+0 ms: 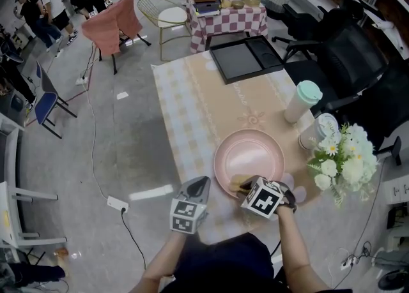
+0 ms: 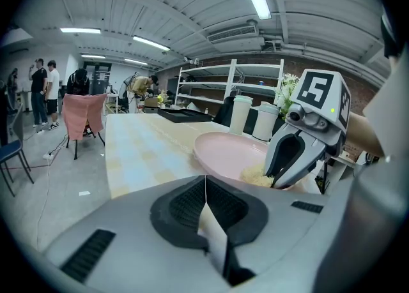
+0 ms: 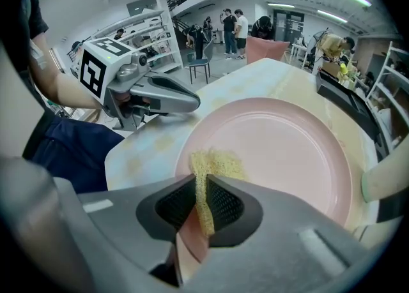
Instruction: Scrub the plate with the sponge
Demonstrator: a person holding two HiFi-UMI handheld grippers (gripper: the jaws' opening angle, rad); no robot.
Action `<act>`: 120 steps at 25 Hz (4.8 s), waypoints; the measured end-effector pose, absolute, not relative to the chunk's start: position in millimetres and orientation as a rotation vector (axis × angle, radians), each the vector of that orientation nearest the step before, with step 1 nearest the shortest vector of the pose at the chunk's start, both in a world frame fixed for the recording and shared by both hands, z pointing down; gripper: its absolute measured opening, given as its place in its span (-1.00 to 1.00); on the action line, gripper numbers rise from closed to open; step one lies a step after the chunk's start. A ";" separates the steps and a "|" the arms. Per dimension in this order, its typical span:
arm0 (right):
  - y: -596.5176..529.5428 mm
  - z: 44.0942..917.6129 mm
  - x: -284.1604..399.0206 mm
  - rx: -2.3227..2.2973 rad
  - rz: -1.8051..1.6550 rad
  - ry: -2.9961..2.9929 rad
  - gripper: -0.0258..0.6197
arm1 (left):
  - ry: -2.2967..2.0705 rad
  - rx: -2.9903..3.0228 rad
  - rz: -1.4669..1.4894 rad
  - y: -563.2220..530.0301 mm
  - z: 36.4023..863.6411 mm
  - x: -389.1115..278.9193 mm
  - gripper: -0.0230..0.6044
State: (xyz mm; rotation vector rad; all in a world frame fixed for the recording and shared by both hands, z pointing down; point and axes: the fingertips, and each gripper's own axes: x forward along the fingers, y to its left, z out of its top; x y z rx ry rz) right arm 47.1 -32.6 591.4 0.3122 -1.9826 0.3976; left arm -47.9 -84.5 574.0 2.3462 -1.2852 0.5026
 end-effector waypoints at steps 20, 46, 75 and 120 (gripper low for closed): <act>-21.7 578.5 45.9 0.194 0.465 -2.002 -0.76 | -1.262 2.369 0.533 -81.1 575.2 -45.1 -0.89; -51.4 539.2 67.7 0.359 0.202 -2.005 -0.76 | -1.250 2.368 0.508 -80.9 572.5 -45.3 -0.89; -172.0 558.8 99.2 0.651 -0.229 -1.856 -0.76 | -1.233 2.366 0.476 -80.4 574.5 -47.1 -0.89; -177.6 594.5 109.0 0.671 0.005 -1.938 -0.76 | -1.207 2.395 0.516 -77.5 573.4 -43.5 -0.89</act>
